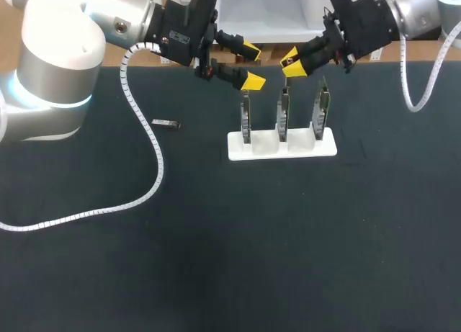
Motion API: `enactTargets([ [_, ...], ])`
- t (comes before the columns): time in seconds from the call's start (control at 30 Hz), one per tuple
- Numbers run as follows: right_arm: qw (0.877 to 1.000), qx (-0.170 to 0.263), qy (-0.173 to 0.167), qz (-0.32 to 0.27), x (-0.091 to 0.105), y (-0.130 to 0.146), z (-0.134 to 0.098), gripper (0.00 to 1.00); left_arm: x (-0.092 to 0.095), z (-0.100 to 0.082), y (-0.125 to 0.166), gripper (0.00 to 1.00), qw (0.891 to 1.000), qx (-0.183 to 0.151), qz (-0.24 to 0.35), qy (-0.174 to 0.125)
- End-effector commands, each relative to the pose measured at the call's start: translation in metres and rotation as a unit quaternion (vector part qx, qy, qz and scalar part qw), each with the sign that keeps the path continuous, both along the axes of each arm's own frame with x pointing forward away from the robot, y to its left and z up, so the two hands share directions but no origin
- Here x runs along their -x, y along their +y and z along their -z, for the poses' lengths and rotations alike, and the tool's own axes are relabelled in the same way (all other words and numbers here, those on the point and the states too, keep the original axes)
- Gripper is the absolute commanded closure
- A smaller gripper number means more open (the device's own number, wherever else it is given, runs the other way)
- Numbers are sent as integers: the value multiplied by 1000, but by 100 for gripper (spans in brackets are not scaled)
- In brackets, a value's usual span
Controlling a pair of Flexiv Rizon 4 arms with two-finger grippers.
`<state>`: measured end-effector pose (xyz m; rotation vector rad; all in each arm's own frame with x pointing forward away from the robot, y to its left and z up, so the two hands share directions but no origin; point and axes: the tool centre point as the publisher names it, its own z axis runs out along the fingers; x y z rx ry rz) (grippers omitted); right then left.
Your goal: Pick up the optical module with the left hand, and insert it into the network port with the right hand.
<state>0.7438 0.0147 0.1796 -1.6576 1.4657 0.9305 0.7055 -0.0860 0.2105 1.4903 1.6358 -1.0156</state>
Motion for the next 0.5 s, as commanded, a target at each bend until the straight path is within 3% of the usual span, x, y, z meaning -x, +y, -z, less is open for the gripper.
enactTargets([
  [0.03,1000,0,-6,8,6,0,-1,100,0,-1,-1,0,1000,-2,-2,1],
  [0.5,1000,-1,8,11,4,3,4,100,0,-1,-1,0,1000,-2,-2,1],
])
